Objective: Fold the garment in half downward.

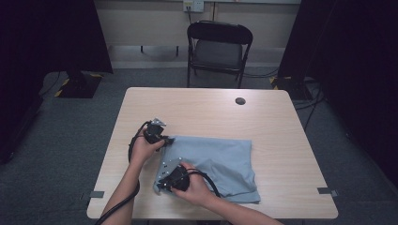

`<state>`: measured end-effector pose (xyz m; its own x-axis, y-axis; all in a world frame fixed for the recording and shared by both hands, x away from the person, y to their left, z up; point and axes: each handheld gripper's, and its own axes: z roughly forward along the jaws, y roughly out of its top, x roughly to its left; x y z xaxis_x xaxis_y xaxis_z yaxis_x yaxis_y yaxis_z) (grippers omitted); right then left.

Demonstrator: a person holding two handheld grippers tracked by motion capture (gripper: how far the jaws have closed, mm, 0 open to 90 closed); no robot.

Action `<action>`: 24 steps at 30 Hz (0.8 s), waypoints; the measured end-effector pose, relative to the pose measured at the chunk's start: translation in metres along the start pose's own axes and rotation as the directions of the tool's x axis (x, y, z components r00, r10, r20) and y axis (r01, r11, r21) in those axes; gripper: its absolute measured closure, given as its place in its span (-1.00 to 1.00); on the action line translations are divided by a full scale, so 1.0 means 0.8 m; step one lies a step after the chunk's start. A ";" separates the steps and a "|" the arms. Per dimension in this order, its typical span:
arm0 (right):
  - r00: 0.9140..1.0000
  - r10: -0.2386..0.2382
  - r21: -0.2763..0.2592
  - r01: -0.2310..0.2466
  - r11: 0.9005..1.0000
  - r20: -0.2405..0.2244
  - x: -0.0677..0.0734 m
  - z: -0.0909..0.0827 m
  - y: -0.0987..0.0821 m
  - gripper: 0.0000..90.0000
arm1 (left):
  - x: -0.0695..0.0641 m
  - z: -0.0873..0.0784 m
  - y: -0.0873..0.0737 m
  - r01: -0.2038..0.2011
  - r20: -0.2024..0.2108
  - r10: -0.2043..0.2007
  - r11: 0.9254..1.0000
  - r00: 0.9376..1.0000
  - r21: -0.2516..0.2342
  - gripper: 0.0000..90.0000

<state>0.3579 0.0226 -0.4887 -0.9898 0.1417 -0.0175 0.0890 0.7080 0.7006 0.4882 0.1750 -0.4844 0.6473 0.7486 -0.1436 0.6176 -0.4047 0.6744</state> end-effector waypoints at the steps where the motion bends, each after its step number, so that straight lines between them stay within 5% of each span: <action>1: 1.000 0.001 -0.004 -0.001 1.000 -0.001 0.000 0.000 0.000 0.91 | 0.001 -0.002 0.000 0.005 -0.002 -0.005 1.000 1.000 0.004 0.70; 9: 0.999 0.014 -0.061 -0.016 0.998 -0.029 0.003 -0.012 0.008 0.92 | 0.003 -0.022 0.008 0.029 -0.009 -0.029 0.999 1.000 0.038 0.71; 24: 0.999 0.023 -0.158 -0.030 0.987 -0.047 0.005 -0.046 0.029 0.92 | -0.005 -0.067 0.039 0.013 -0.066 -0.009 0.998 0.998 0.069 0.71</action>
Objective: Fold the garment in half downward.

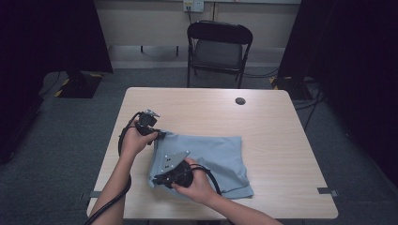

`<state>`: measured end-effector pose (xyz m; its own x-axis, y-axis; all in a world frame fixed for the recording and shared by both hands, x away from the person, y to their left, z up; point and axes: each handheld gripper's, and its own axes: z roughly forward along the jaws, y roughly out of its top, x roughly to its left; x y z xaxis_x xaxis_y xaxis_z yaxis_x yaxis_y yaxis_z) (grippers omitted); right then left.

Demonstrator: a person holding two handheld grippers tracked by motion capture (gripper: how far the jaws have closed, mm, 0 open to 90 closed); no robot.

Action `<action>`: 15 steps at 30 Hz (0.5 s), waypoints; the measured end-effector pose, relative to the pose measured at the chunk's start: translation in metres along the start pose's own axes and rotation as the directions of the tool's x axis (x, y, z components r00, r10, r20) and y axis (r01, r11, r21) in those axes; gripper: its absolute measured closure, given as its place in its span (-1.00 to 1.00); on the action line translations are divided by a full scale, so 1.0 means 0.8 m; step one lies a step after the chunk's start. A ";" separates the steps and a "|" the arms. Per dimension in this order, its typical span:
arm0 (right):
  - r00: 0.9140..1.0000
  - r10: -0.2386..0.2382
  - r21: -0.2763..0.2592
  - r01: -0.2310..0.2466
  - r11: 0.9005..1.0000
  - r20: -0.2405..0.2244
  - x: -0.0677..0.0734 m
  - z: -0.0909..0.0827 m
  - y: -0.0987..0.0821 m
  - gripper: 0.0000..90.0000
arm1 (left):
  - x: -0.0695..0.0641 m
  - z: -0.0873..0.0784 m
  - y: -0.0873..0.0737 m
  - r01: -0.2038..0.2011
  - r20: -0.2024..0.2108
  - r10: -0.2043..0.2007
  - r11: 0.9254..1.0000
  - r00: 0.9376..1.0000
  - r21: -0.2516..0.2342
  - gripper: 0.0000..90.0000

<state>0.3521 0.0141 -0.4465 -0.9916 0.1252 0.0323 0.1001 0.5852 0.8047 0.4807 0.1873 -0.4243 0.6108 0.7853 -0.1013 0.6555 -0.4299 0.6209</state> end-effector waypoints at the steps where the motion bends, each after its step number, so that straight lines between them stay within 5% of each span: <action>1: 1.000 0.004 -0.007 -0.004 1.000 -0.001 0.000 -0.002 0.002 0.92 | 0.000 -0.003 0.002 0.000 -0.004 0.000 1.000 1.000 0.001 0.71; 15: 1.000 0.003 -0.082 -0.002 0.997 0.007 0.003 -0.029 0.028 0.92 | -0.011 -0.040 0.029 -0.026 -0.062 0.027 1.000 0.998 0.017 0.71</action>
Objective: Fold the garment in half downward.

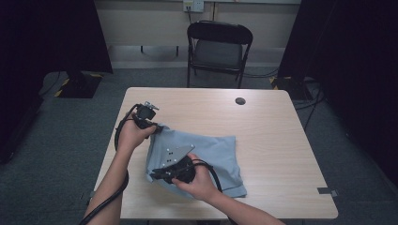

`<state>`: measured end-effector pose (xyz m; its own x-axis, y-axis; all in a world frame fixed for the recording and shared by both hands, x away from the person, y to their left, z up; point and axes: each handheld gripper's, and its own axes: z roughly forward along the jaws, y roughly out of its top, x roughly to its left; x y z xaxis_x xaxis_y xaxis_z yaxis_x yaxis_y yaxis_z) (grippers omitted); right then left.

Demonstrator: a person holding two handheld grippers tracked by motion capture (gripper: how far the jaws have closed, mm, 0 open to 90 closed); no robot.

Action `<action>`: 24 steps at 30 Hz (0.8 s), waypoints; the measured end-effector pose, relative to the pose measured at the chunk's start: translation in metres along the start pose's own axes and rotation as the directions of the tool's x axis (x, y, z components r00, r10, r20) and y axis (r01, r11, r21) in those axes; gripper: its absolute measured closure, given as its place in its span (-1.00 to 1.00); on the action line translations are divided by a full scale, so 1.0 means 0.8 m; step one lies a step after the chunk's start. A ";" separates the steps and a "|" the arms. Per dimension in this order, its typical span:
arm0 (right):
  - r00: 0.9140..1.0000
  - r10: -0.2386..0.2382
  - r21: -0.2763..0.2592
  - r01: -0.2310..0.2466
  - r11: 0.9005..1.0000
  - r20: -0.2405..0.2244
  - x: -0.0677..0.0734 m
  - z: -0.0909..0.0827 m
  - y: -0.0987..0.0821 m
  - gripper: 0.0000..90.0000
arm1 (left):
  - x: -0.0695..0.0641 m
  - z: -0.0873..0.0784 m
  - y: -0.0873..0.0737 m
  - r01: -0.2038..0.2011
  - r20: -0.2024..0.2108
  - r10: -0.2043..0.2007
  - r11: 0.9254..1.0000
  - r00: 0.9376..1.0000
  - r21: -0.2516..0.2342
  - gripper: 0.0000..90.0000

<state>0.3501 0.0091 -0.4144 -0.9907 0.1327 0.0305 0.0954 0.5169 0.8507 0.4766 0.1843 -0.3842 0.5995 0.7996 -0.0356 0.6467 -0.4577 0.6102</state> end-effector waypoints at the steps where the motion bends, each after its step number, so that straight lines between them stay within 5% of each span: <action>1: 1.000 -0.004 -0.003 0.004 1.000 0.000 0.000 0.000 0.001 0.92 | -0.001 -0.002 0.001 -0.003 -0.001 0.003 1.000 1.000 -0.001 0.71; 24: 1.000 -0.013 -0.040 0.013 0.999 0.003 0.002 -0.016 0.021 0.92 | 0.000 -0.037 0.021 -0.009 -0.038 0.009 1.000 0.999 0.000 0.71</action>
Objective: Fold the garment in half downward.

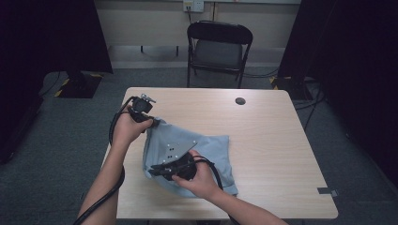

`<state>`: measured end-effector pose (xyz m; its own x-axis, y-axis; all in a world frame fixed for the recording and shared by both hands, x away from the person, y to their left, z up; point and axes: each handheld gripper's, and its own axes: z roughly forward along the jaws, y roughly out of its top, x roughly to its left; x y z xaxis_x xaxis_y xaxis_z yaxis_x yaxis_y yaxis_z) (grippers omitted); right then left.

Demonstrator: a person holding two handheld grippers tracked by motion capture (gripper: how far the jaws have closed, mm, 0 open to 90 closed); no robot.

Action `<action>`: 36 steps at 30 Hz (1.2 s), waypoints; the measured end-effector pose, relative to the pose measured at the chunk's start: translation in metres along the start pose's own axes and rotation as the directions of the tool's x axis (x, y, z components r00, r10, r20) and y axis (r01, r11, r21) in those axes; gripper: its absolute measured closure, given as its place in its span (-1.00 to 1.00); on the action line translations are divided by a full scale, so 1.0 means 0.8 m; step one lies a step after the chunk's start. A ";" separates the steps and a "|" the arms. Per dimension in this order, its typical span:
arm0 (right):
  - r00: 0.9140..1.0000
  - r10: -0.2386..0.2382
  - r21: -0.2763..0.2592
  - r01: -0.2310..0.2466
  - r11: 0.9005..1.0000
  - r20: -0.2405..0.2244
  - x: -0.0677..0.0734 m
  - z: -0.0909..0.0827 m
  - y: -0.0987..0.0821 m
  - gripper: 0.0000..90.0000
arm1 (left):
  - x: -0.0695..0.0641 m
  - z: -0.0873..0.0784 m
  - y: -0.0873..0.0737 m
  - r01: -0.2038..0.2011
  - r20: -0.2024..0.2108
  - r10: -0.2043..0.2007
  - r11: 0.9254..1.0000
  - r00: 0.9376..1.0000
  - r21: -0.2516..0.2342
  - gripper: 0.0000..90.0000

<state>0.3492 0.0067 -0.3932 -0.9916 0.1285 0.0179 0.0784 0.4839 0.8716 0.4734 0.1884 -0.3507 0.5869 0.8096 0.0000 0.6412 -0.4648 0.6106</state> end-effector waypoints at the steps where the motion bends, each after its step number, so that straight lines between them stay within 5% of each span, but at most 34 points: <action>1: 1.000 0.000 -0.004 0.000 1.000 -0.001 0.000 0.000 0.001 0.92 | 0.000 -0.001 0.001 -0.002 -0.003 0.002 1.000 1.000 0.002 0.71; 36: 1.000 0.010 -0.061 -0.011 0.998 -0.018 -0.004 -0.008 0.026 0.92 | 0.004 -0.041 0.021 -0.007 -0.063 0.009 1.000 0.998 0.023 0.71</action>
<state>0.3531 0.0110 -0.3721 -0.9924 0.1177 0.0357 0.0833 0.4290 0.8995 0.4694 0.1950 -0.3144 0.5603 0.8265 0.0549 0.6480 -0.4786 0.5925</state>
